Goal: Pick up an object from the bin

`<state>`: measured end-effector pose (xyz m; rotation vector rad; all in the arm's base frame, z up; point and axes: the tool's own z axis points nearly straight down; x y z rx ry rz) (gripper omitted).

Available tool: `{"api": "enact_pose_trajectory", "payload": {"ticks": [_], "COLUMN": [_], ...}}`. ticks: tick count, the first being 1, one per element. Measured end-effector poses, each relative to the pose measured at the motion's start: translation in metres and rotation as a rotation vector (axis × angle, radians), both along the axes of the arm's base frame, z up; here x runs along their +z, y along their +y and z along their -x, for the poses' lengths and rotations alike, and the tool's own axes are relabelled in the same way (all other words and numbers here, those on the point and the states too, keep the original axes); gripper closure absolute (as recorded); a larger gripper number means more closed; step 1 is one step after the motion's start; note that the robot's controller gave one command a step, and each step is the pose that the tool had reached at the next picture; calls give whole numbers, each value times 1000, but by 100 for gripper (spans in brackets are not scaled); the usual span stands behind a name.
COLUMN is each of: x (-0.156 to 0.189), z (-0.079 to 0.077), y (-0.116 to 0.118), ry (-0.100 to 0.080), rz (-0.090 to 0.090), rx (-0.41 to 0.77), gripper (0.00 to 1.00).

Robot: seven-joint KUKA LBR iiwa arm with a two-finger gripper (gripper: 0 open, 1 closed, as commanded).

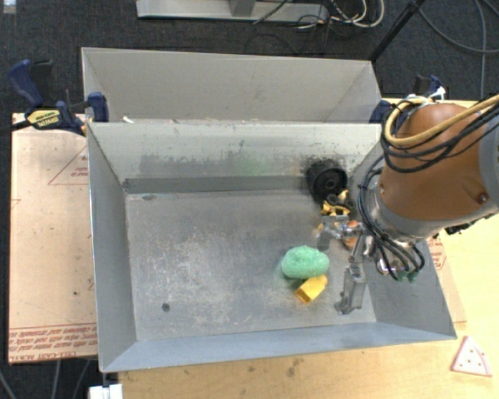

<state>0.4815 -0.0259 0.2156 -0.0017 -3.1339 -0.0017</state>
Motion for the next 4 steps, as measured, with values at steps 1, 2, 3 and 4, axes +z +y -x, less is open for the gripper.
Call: {"api": "enact_pose_trajectory", "payload": {"ticks": [1, 2, 3, 4], "x": [4, -55, -63, -73], "z": [-2, -29, -48, -32], "y": [0, -13, -29, -12], "ry": [-8, -12, -7, -7], "rz": [1, 0, 2, 2], "rx": [1, -104, -411, -343], "gripper": [0, 0, 0, 0]}}
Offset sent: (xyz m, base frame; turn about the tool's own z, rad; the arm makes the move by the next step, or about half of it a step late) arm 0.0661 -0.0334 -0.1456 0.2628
